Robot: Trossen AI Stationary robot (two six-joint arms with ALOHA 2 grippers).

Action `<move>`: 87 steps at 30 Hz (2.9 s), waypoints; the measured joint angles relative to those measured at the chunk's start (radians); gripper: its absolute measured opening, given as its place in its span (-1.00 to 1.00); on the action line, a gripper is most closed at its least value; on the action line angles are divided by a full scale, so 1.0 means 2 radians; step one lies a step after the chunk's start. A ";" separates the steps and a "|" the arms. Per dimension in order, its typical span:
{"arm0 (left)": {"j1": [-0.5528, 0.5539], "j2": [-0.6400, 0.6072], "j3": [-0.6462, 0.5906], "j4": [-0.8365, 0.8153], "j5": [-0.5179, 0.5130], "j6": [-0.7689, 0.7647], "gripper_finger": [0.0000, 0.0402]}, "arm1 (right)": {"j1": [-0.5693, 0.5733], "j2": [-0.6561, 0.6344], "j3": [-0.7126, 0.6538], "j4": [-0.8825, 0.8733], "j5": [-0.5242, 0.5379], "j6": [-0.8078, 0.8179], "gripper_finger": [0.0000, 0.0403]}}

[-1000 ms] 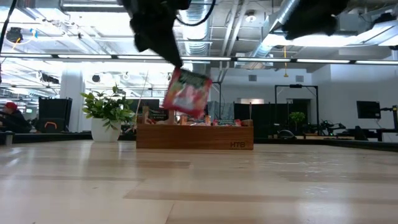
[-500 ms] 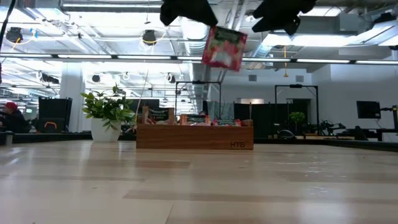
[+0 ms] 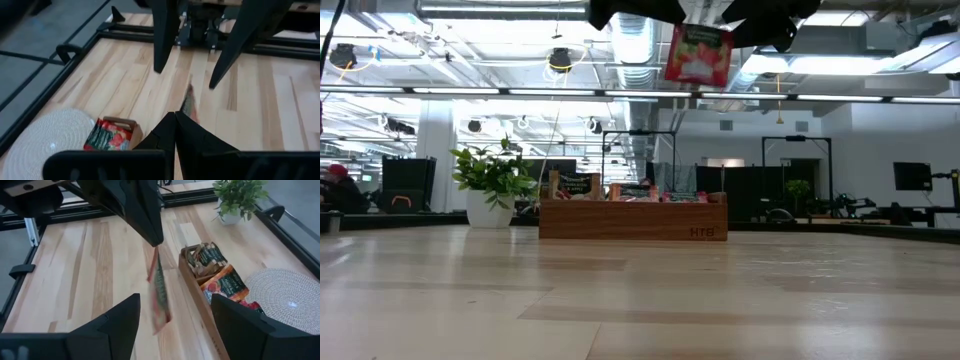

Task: Pick & Place Tea
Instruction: Put the red tea bag into the right section of the wooden organizer

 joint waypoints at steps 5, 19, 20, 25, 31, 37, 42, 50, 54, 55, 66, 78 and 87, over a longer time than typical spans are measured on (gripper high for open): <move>0.000 0.000 0.000 0.015 -0.006 0.009 -1.00 | -0.003 0.000 0.000 0.000 0.000 0.000 0.19; 0.001 0.000 0.000 0.033 -0.007 0.021 -1.00 | -0.003 0.000 0.000 0.004 0.000 0.000 0.01; 0.002 0.000 0.000 0.033 -0.007 0.021 -1.00 | -0.003 0.000 0.000 0.004 0.001 0.000 -0.03; 0.003 0.000 0.000 0.033 -0.007 0.021 -1.00 | -0.003 0.000 0.000 0.008 0.001 0.000 -0.36; 0.003 0.000 0.000 0.033 -0.007 0.021 -1.00 | -0.003 0.000 0.000 0.008 0.001 -0.018 -0.88; 0.007 0.000 0.000 0.033 -0.007 0.021 -1.00 | -0.004 0.000 0.000 0.008 0.001 -0.018 -0.98; 0.006 0.000 0.000 0.033 -0.007 0.033 -1.00 | -0.005 0.000 0.000 0.008 0.001 -0.018 -0.99; 0.006 0.000 0.000 0.033 -0.009 0.049 -0.99 | -0.006 0.000 0.000 0.008 0.004 -0.016 -1.00; 0.006 0.000 0.000 0.033 -0.010 0.063 -0.91 | -0.006 0.000 0.000 -0.002 0.017 -0.010 -1.00; 0.006 0.000 0.000 0.032 -0.011 0.067 -0.88 | -0.006 0.000 0.000 -0.008 0.020 -0.009 -1.00; 0.011 0.000 0.000 -0.013 -0.045 0.076 -0.40 | -0.028 0.000 0.000 -0.039 0.026 -0.020 -1.00; 0.009 0.000 -0.022 -0.269 -0.078 -0.100 -0.33 | -0.145 0.041 0.000 -0.030 -0.098 -0.132 -1.00; -0.012 0.000 -0.093 -0.278 -0.087 -0.186 -0.33 | -0.191 0.131 0.029 -0.023 -0.133 -0.205 -1.00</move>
